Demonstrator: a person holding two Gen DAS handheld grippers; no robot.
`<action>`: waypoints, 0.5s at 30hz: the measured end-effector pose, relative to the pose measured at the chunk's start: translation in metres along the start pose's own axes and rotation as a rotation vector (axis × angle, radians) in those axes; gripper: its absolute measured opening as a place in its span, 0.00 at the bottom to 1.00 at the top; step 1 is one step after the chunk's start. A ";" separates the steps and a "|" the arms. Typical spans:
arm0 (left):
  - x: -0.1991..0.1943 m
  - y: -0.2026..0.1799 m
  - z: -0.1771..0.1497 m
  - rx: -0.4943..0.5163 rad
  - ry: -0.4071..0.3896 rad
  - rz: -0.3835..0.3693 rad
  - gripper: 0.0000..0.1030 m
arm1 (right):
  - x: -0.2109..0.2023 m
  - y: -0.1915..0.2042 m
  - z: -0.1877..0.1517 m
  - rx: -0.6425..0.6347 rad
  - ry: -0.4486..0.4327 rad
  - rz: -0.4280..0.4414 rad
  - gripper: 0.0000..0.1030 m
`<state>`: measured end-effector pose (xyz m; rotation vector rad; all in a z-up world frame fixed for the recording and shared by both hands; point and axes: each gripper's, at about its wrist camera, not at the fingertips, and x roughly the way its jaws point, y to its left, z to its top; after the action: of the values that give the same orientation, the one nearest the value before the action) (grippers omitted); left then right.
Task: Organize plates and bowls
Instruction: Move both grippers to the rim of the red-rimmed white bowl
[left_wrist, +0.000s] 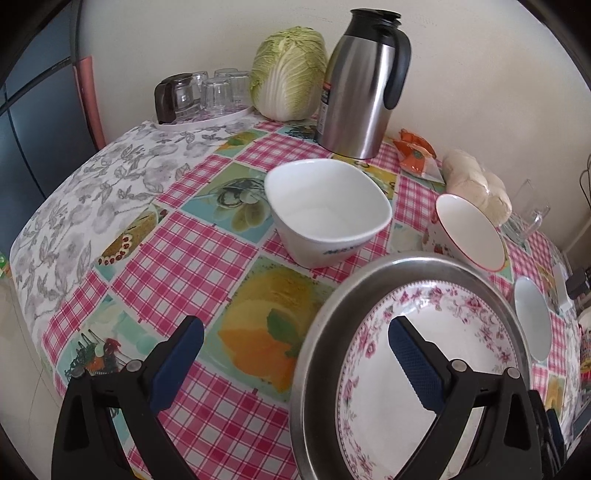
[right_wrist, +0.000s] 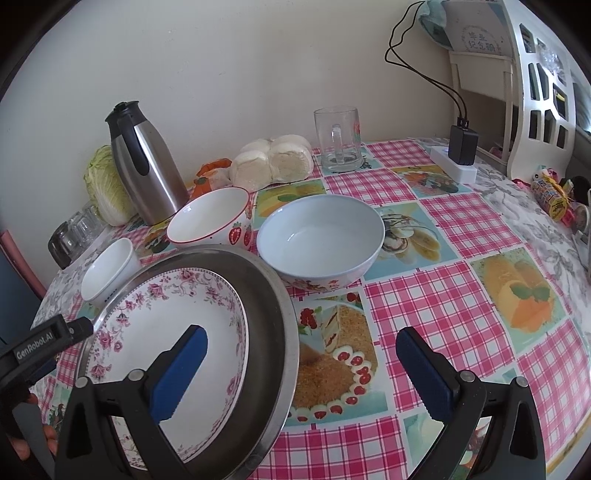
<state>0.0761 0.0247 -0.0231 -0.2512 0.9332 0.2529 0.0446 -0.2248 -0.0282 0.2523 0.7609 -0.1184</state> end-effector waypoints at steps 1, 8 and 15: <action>0.002 0.002 0.003 -0.012 0.005 0.006 0.97 | 0.001 0.000 0.000 -0.001 0.001 -0.001 1.00; 0.017 0.010 0.027 -0.081 0.044 -0.010 0.97 | 0.002 0.003 0.006 -0.016 0.009 -0.010 1.00; 0.030 0.017 0.054 -0.069 0.007 -0.045 0.97 | 0.003 0.012 0.024 -0.039 0.001 0.023 1.00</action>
<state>0.1285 0.0610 -0.0188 -0.3363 0.9253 0.2430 0.0648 -0.2198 -0.0117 0.2246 0.7602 -0.0815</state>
